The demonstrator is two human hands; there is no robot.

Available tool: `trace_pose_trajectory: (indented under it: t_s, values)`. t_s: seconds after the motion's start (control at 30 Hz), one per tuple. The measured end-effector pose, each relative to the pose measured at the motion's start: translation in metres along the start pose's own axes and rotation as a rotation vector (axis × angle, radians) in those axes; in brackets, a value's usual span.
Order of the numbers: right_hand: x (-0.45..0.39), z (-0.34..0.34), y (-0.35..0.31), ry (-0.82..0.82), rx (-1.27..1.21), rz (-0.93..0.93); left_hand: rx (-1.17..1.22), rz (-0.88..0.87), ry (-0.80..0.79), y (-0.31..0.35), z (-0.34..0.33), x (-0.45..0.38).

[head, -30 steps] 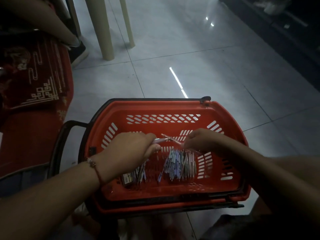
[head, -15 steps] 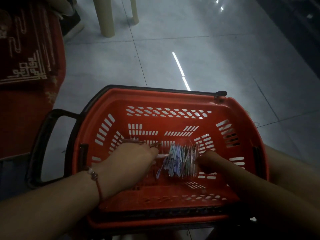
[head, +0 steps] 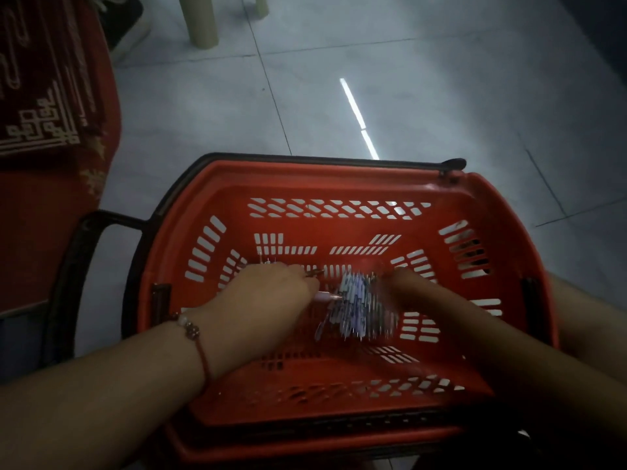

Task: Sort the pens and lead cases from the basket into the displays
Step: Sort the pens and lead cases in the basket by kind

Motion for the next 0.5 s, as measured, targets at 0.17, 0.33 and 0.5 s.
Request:
trace_pose_trajectory:
  t_s: [0.17,0.33,0.5]
  values:
    - [0.117,-0.016,-0.058,-0.379,-0.446,0.237,0.031,-0.129,0.085,0.016,0.016,0.0]
    - [0.172,-0.024,-0.046,-0.258,-0.643,0.381,0.049,-0.285,0.167,0.046,0.037,0.011]
    - [0.192,-0.019,-0.021,-0.156,-0.922,0.361,-0.023,-0.308,0.281,0.057,0.058,0.018]
Point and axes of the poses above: each hand's wrist, its own x-axis away from the middle knuckle, its own z-axis out of the back of the hand, y = z × x, the point moved 5 cm from there along -x, towards the middle knuckle, and after that the axes turned 10 degrees about z, right-handed, at the moved point
